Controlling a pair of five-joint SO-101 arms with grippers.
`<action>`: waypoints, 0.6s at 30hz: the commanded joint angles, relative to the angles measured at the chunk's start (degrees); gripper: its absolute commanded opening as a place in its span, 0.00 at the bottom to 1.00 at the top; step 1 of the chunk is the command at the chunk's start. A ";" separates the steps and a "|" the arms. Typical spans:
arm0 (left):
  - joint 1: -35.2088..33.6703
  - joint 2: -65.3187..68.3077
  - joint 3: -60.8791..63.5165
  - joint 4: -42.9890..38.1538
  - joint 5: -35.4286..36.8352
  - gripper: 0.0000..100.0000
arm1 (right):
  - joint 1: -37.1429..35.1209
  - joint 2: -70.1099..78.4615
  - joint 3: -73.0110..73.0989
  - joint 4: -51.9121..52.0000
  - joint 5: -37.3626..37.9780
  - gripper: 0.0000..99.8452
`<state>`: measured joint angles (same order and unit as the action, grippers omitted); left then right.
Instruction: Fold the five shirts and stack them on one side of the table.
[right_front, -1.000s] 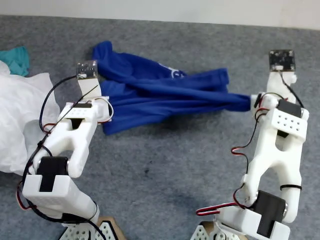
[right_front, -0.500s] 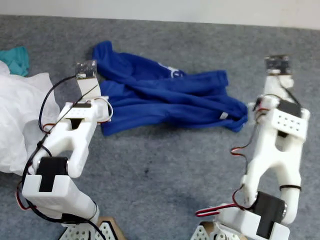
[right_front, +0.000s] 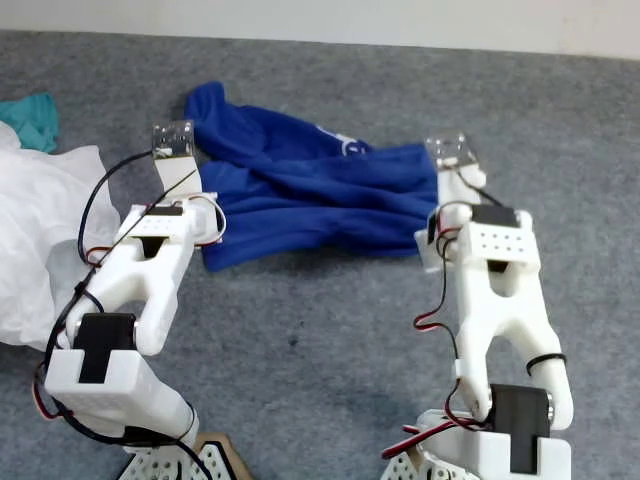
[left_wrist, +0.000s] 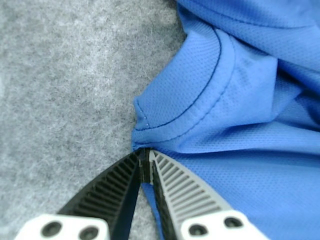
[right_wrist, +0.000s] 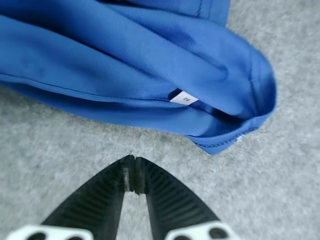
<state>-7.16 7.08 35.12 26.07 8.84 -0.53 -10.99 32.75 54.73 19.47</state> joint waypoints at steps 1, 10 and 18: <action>0.04 -0.13 -2.33 -0.70 -0.35 0.01 | -0.57 -2.07 4.18 -10.07 -0.53 0.01; 0.04 -0.13 -2.33 -0.62 -0.35 0.01 | 0.48 -1.98 12.88 -24.92 -0.26 0.01; 1.27 -0.48 -2.51 -0.35 -0.53 0.01 | 1.71 -2.15 12.88 -25.19 -0.35 0.01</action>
<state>-7.16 7.08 35.12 26.07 8.84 0.35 -10.99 46.11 30.73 19.30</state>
